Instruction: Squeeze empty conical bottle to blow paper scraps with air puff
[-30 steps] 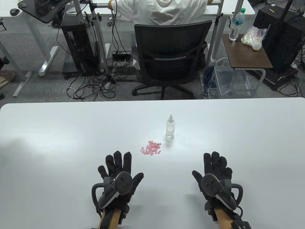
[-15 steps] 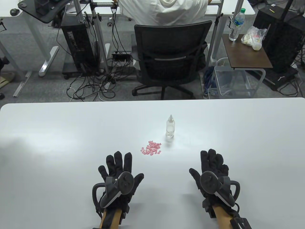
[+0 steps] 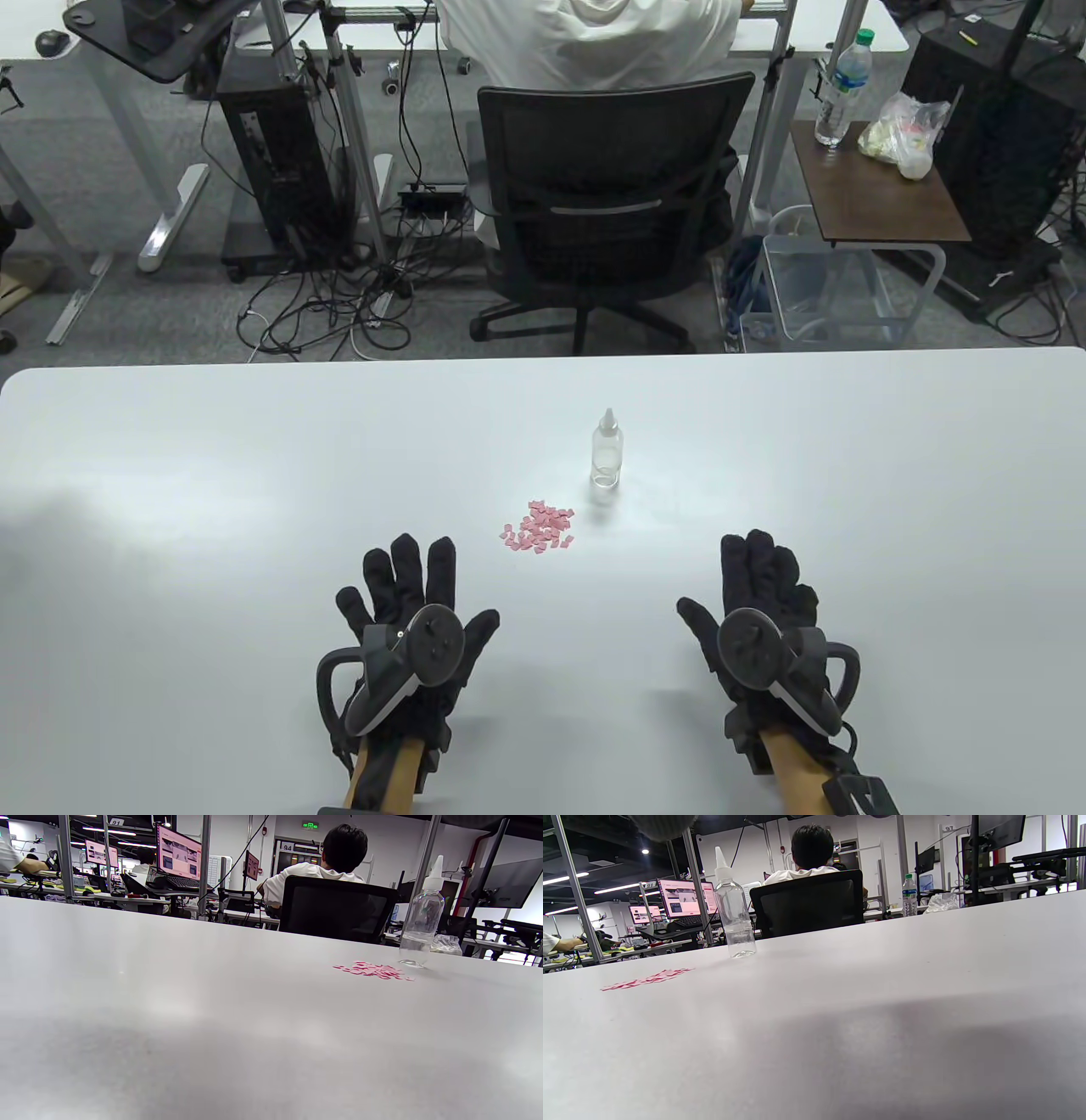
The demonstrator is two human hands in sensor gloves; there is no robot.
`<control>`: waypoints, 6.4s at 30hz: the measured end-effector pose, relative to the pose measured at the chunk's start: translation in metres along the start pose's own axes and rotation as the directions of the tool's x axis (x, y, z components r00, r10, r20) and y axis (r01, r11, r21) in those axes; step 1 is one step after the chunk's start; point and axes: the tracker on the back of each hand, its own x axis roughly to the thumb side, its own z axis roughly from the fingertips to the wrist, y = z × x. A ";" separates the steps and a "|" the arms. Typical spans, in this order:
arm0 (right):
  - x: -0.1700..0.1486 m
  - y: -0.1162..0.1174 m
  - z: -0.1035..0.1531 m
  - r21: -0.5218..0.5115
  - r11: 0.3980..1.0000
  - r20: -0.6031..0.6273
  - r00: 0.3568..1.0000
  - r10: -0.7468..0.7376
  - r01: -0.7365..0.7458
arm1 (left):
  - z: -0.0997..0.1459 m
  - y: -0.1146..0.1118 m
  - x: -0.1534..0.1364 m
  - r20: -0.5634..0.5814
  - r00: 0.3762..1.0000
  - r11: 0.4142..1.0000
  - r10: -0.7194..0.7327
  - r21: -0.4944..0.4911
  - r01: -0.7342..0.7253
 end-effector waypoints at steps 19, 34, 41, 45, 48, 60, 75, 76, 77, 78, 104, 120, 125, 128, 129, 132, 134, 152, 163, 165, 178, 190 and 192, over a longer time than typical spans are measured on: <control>0.027 -0.015 -0.053 -0.074 0.973 0.001 0.975 -0.221 0.221 | -0.001 0.002 -0.001 -0.015 1.000 1.000 -0.011 0.026 0.011; 0.075 0.029 -0.152 -0.025 0.988 -0.115 0.981 -0.154 0.152 | -0.005 0.006 0.023 0.031 0.982 0.981 -0.185 0.065 0.183; 0.085 0.051 -0.184 0.061 0.975 -0.184 0.962 -0.200 0.214 | -0.006 0.006 0.021 0.014 0.981 0.979 -0.195 0.064 0.194; 0.085 0.065 -0.193 0.066 0.962 -0.243 0.939 -0.242 0.264 | -0.006 0.007 0.020 0.008 0.981 0.979 -0.196 0.065 0.195; 0.087 0.071 -0.197 0.037 0.954 -0.263 0.924 -0.279 0.298 | -0.006 0.006 0.020 0.007 0.980 0.978 -0.199 0.067 0.198; 0.080 0.048 -0.189 -0.059 0.931 -0.174 0.915 -0.365 0.360 | -0.006 0.007 0.017 -0.005 0.982 0.980 -0.189 0.061 0.189; 0.026 -0.039 -0.050 0.081 0.920 0.162 0.906 -0.391 0.383 | 0.006 0.014 0.032 0.134 0.988 0.973 -0.076 0.225 0.044; 0.026 -0.035 -0.039 0.139 0.925 0.196 0.906 -0.375 0.352 | 0.008 0.016 0.034 0.147 0.987 0.967 -0.068 0.254 0.029; 0.026 -0.032 -0.032 0.174 0.926 0.220 0.904 -0.368 0.334 | 0.010 0.017 0.035 0.160 0.985 0.960 -0.067 0.278 0.020; 0.028 -0.027 -0.025 0.211 0.929 0.248 0.903 -0.352 0.304 | 0.012 0.018 0.037 0.183 0.981 0.950 -0.067 0.312 0.007; 0.034 0.008 0.000 0.517 0.846 0.476 0.779 -0.407 0.126 | 0.045 0.005 0.099 0.572 0.730 0.873 -0.374 0.483 0.069; 0.037 0.005 0.008 0.267 0.959 0.563 0.794 -0.231 0.089 | 0.031 0.004 0.085 0.564 0.814 0.949 -0.138 0.310 -0.054; 0.043 0.007 0.009 0.261 0.963 0.576 0.790 -0.210 0.065 | 0.030 0.001 0.076 0.524 0.849 0.953 -0.069 0.287 -0.100; 0.038 0.014 0.007 0.379 0.913 0.515 0.784 -0.347 0.155 | 0.033 0.006 0.080 0.539 0.841 0.939 -0.048 0.312 -0.146; 0.036 0.014 0.007 0.377 0.914 0.516 0.784 -0.344 0.152 | 0.034 0.006 0.081 0.542 0.838 0.935 -0.065 0.327 -0.139; 0.036 0.013 0.009 0.319 0.937 0.537 0.788 -0.301 0.140 | 0.032 0.006 0.082 0.543 0.839 0.941 -0.041 0.303 -0.149; 0.038 0.011 0.012 0.240 0.965 0.577 0.784 -0.229 0.105 | 0.028 0.005 0.079 0.538 0.843 0.951 0.003 0.260 -0.169; 0.043 -0.001 0.018 0.048 0.994 0.623 0.776 -0.103 0.093 | 0.027 0.006 0.066 0.529 0.828 0.913 0.185 0.220 -0.344; 0.042 0.001 0.016 0.104 0.990 0.606 0.784 -0.135 0.090 | 0.028 0.004 0.070 0.527 0.841 0.924 0.122 0.250 -0.290; 0.042 0.001 0.016 0.099 0.990 0.607 0.783 -0.138 0.098 | 0.028 0.005 0.069 0.524 0.843 0.923 0.120 0.255 -0.289; 0.043 0.000 0.017 0.083 0.993 0.608 0.785 -0.120 0.087 | 0.026 0.004 0.069 0.505 0.854 0.935 0.129 0.226 -0.275; 0.031 -0.009 0.012 0.087 0.987 0.589 0.791 -0.163 0.138 | 0.028 0.027 0.054 0.411 0.904 0.940 0.116 0.248 -0.233; 0.028 -0.011 0.010 0.080 0.986 0.576 0.800 -0.168 0.149 | 0.026 0.029 0.049 0.379 0.916 0.936 0.130 0.257 -0.239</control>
